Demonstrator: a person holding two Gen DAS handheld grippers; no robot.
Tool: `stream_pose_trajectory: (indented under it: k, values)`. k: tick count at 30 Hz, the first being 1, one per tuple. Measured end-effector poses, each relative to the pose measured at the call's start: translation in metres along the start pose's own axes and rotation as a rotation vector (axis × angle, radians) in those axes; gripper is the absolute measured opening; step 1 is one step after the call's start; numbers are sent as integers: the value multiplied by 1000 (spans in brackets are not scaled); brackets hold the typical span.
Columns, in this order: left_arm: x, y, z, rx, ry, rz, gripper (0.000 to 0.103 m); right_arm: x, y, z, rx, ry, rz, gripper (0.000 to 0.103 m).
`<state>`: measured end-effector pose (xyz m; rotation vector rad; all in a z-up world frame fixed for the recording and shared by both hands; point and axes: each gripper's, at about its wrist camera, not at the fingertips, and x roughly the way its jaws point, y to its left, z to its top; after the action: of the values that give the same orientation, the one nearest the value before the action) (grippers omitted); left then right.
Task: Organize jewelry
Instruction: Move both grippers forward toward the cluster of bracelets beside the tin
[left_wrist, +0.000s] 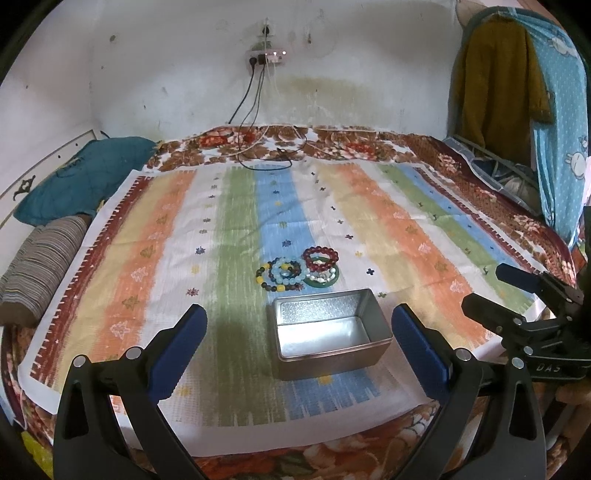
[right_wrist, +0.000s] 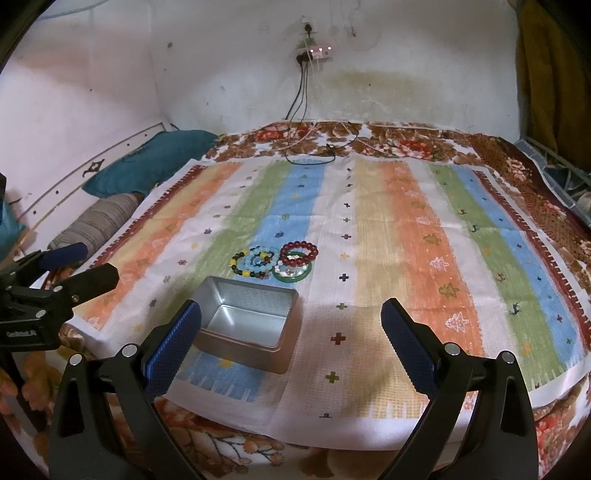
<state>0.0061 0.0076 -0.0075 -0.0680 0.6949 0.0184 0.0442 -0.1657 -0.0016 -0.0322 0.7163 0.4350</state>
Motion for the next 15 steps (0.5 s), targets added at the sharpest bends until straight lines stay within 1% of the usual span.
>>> stream_pose_trajectory:
  k: [10, 11, 15]
  values:
    - [2, 8, -1, -23, 19, 2, 97, 5, 2, 1, -7, 23, -5, 99]
    - [3, 1, 3, -23, 23, 5, 97, 5, 2, 0, -6, 23, -7, 99]
    - [6, 3, 6, -31, 36, 11, 97, 8, 0, 2, 5, 27, -8, 99]
